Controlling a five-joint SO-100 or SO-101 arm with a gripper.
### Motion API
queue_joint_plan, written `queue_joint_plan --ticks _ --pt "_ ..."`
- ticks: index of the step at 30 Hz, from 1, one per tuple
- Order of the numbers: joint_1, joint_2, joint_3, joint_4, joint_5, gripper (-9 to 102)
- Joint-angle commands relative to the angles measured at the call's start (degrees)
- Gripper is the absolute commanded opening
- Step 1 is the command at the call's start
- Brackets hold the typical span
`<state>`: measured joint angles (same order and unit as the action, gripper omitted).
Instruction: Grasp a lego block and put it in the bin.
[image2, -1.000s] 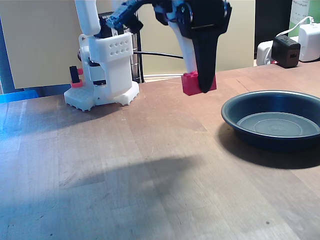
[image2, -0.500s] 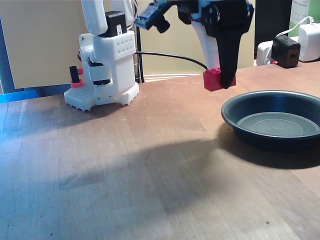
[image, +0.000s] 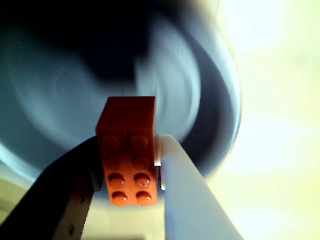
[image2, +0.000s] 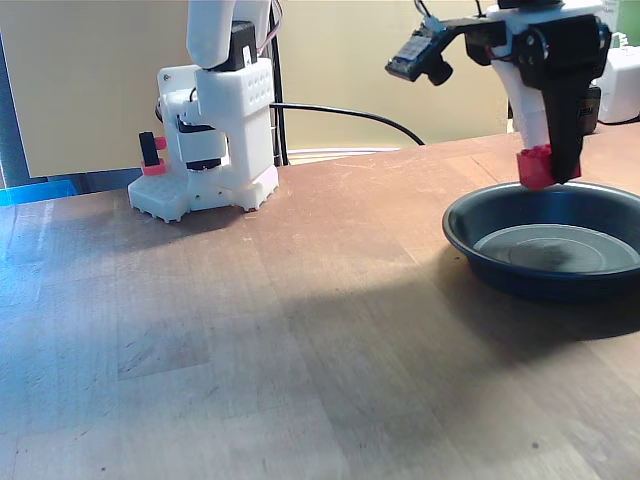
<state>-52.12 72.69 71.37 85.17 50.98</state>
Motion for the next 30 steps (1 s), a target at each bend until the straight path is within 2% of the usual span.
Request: queue_joint_plan --ticks 1,8,12,21,27,30 --pt "0.35 -3.08 -6.15 0.09 0.70 0" --pt "3.25 -7.21 -10.37 0.09 0.00 0" --pt "5.27 -7.29 -9.76 0.09 -4.22 0" --pt "5.71 -7.65 -9.76 0.09 -5.62 0" --pt "6.33 -7.47 -9.76 0.09 -9.58 12" --pt "6.50 -7.56 -9.67 0.09 -9.58 14"
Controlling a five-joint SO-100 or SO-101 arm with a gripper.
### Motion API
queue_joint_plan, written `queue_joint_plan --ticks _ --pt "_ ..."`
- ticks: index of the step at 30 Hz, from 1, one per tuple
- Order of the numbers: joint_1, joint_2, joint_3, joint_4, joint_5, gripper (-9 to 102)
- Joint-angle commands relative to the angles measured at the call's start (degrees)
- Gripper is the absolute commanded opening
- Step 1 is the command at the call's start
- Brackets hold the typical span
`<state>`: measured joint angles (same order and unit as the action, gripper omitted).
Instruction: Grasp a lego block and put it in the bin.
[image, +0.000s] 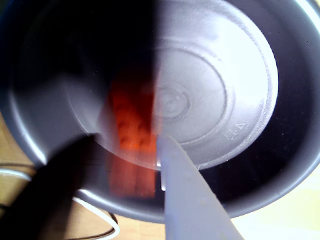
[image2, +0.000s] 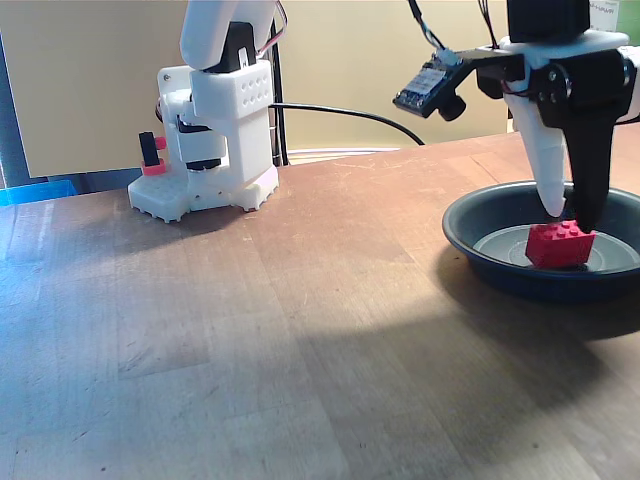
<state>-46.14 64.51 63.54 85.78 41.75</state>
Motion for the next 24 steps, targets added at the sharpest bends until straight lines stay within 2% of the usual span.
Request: queue_joint_plan --ticks 1,8,17,22,24 --pt "0.53 0.62 -1.85 -0.44 -0.35 14" --pt "0.62 0.97 -1.85 -0.18 -0.09 14" --pt "1.23 1.23 -2.81 4.83 -0.44 14" --pt "3.78 4.83 -1.93 4.83 -4.83 -1" --pt "4.92 7.03 -1.76 5.01 -5.62 0"
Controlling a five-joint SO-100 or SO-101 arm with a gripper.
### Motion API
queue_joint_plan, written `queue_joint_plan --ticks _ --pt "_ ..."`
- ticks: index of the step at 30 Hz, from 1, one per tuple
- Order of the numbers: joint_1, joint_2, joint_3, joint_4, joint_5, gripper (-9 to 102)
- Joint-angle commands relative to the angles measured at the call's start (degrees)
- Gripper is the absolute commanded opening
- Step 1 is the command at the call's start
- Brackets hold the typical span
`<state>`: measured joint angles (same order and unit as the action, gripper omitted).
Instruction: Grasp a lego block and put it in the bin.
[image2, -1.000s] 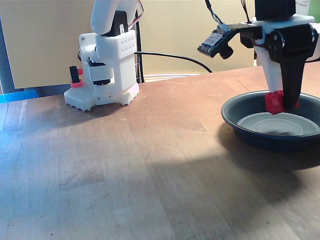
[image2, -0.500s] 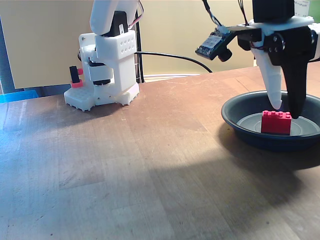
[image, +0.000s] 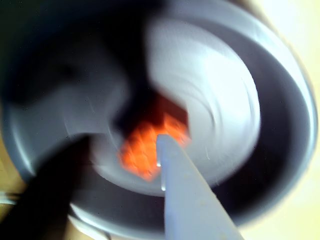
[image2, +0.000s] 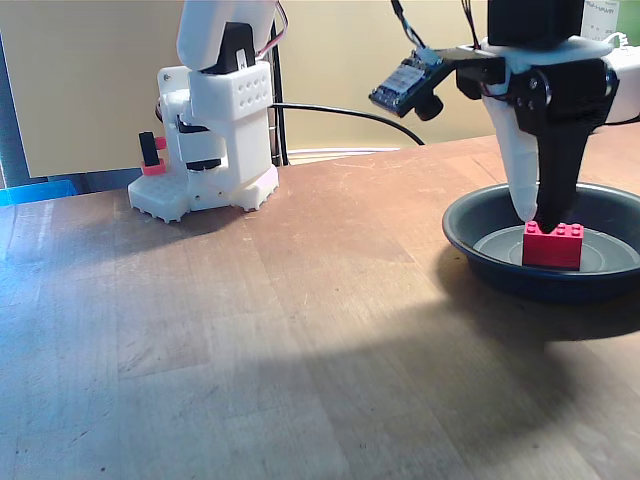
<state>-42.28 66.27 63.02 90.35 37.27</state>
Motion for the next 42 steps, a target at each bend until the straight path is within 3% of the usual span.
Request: queue_joint_plan --ticks 1,6,17,23,33,42 --pt "1.58 6.33 -0.97 1.23 -1.14 0" --pt "5.54 10.72 2.72 1.85 -5.89 0" --pt "24.43 23.73 16.17 1.05 -36.91 0" --pt "33.22 29.27 24.70 -4.39 -47.64 0" --pt "40.78 39.11 46.23 -23.47 -52.38 0" --pt "40.87 44.38 52.73 -24.52 -51.77 0"
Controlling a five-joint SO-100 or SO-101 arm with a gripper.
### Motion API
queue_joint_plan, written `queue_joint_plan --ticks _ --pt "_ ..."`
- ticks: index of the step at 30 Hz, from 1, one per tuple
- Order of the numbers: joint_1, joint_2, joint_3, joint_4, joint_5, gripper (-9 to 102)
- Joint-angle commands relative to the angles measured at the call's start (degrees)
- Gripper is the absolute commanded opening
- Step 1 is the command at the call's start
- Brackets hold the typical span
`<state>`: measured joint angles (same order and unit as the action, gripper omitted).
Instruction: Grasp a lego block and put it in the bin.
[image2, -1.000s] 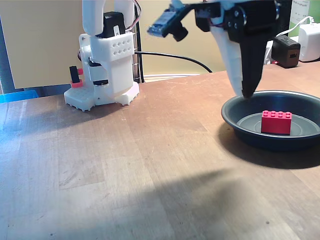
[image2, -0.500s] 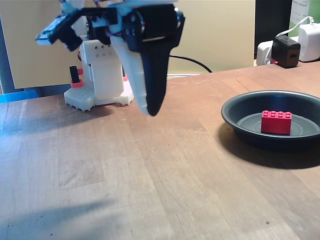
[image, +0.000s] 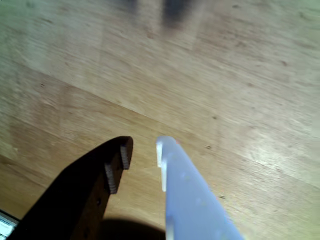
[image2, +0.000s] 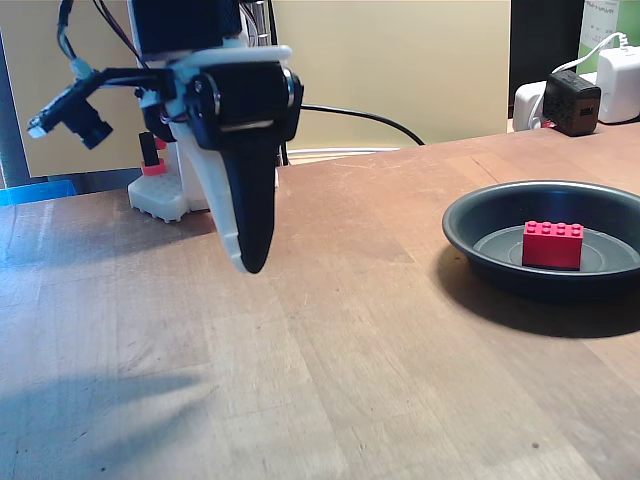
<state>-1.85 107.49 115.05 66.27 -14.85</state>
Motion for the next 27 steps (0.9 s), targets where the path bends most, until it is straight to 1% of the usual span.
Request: queue_joint_plan --ticks 1,8,10,15,17,20,23,27 --pt "0.44 3.87 1.76 -0.79 0.44 0" --pt "0.53 10.72 10.55 -1.41 0.62 0" --pt "1.58 13.18 14.33 -3.96 0.62 0" --pt "1.67 18.46 24.79 -13.36 0.53 0" --pt "1.49 19.78 28.13 -15.03 0.62 0" --pt "1.49 21.53 31.29 -16.35 1.23 0" --pt "1.32 22.94 33.49 -16.44 5.01 0" --pt "-0.70 23.29 35.60 -16.44 7.65 0"
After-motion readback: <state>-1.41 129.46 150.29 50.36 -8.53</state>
